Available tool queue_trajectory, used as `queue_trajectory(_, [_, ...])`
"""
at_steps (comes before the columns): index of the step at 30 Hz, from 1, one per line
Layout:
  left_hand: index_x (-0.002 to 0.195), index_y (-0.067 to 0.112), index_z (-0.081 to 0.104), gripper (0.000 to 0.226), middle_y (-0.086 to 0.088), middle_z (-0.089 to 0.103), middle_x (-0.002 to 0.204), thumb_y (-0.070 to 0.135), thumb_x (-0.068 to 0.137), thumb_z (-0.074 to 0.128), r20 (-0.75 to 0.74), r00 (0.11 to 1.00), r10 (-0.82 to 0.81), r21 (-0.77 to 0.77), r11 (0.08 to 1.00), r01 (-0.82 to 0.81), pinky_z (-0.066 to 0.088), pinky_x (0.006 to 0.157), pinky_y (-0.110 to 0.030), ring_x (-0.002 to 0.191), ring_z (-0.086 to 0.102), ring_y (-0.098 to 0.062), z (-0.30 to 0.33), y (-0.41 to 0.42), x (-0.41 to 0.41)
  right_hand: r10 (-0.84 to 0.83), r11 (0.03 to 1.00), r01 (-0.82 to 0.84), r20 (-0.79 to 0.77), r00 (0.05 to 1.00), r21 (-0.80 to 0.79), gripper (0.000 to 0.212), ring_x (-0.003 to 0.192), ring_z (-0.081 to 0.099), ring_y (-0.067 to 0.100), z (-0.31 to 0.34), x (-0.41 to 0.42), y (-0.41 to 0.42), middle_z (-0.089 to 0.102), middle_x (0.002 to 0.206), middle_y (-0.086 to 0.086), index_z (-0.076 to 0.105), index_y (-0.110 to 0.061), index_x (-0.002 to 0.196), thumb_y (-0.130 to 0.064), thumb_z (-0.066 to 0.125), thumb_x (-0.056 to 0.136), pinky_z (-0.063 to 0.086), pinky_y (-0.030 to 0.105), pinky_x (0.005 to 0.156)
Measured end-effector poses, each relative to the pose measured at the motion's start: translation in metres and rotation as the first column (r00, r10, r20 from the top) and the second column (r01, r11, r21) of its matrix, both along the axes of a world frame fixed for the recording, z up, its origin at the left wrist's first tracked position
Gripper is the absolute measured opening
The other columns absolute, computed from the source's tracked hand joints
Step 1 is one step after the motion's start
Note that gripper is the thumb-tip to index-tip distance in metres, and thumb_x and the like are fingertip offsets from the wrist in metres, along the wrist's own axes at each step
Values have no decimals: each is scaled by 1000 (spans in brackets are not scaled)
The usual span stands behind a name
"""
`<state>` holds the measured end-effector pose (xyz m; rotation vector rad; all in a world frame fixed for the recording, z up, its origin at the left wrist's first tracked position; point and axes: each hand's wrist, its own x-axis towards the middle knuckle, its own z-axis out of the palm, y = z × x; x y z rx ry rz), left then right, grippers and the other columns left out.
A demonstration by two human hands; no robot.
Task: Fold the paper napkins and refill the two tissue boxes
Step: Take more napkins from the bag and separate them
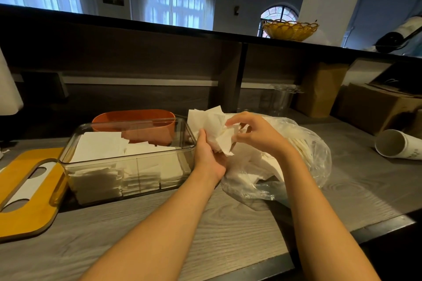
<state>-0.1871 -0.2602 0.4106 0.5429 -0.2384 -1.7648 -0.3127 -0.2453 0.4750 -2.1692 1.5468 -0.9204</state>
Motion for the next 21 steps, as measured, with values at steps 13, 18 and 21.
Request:
queue_trajectory(13, [124, 14, 60, 33, -16, 70, 114, 36, 99, 60, 71, 997, 28, -29, 999, -26, 62, 69, -44, 97, 70, -33, 1, -2, -6, 141, 968, 57, 715, 685, -246, 1, 88, 66, 8, 10, -16, 5, 70, 90, -8, 68, -14, 88, -13, 69, 89, 55, 26, 78])
queue_trajectory(18, [133, 17, 60, 41, -13, 71, 121, 40, 99, 56, 182, 983, 29, -132, 991, -5, 57, 92, -49, 108, 67, -32, -3, -1, -14, 90, 984, 86, 849, 520, -157, 8, 84, 67, 14, 10, -1, 3, 69, 92, -2, 67, -16, 100, -13, 61, 96, 59, 30, 72])
queue_trajectory(21, [133, 21, 61, 56, -13, 71, 122, 61, 98, 42, 128, 992, 19, -184, 983, 4, 56, 94, -46, 113, 66, -32, -4, 0, -12, -90, 979, 182, 604, 792, -92, 8, 82, 68, 16, -4, 10, -6, 70, 91, -1, 69, -17, 100, -18, 62, 96, 56, 28, 66])
